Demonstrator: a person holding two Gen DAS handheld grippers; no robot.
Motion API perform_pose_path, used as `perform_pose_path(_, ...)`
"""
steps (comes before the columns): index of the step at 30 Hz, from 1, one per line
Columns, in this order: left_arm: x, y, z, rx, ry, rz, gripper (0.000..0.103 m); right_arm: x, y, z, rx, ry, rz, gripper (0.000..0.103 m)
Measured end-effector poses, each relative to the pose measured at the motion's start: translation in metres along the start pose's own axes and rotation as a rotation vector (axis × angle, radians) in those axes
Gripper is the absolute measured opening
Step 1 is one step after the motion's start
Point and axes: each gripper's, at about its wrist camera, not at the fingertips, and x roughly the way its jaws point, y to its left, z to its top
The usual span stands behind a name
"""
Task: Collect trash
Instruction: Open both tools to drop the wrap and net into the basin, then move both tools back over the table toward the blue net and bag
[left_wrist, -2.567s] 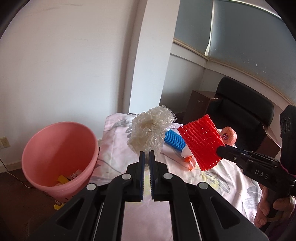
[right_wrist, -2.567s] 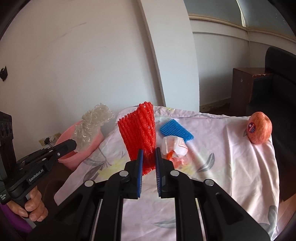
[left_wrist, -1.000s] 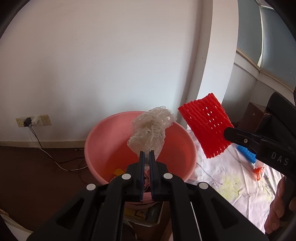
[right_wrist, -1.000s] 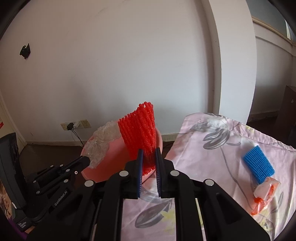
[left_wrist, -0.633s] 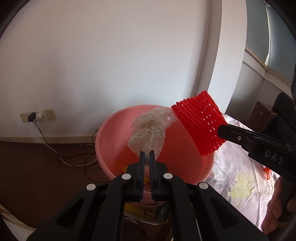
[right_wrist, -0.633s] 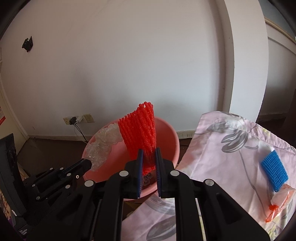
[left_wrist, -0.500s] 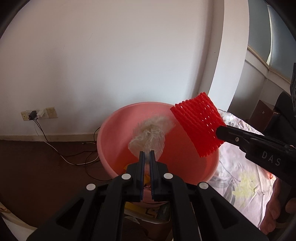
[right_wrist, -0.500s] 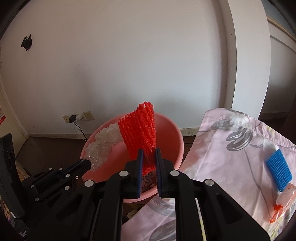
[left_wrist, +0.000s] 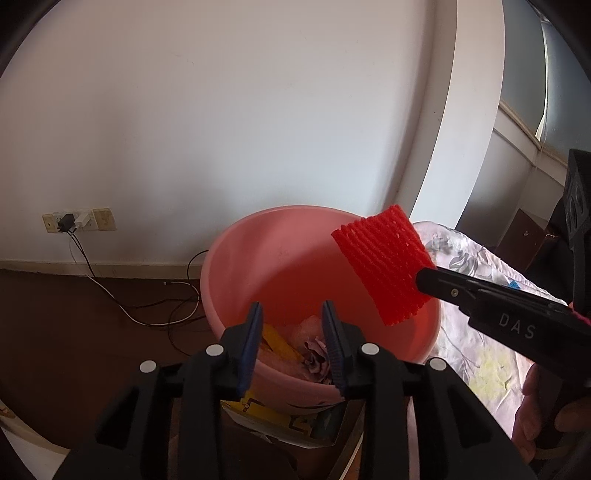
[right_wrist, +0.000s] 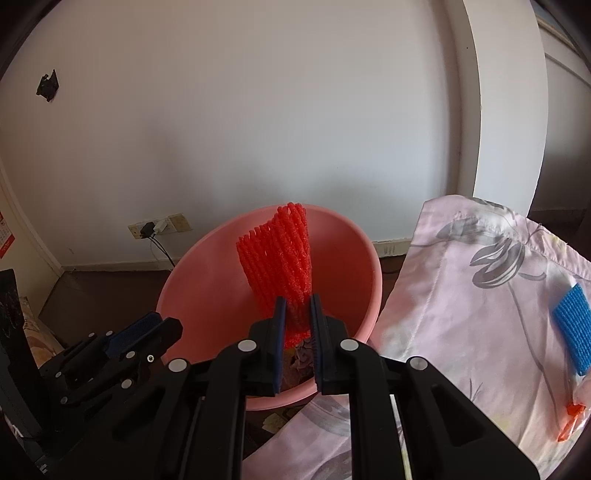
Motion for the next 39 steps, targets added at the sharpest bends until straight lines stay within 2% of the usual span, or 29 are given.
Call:
perform_pose_path(3,-0.003,0.000,0.001,0.001,-0.010,-0.002,0.033,-0.001,0.000,0.000,0.004,-0.003,0.017,0.029)
perform_pose_path(5,-0.005,0.001,0.001,0.001,-0.013,-0.004,0.034,-0.003,0.002,0.000,0.000,-0.007,0.023,0.030)
perform_pose_path(21,-0.023,-0.023,0.006,0.040,-0.041,-0.035,0.034,-0.045,-0.011,-0.007,0.008,-0.038,-0.004,0.030)
perform_pose_path(39,-0.046,-0.077,0.003,0.134,-0.051,-0.127,0.034,-0.115,-0.048,-0.046,0.069,-0.049,-0.069,0.030)
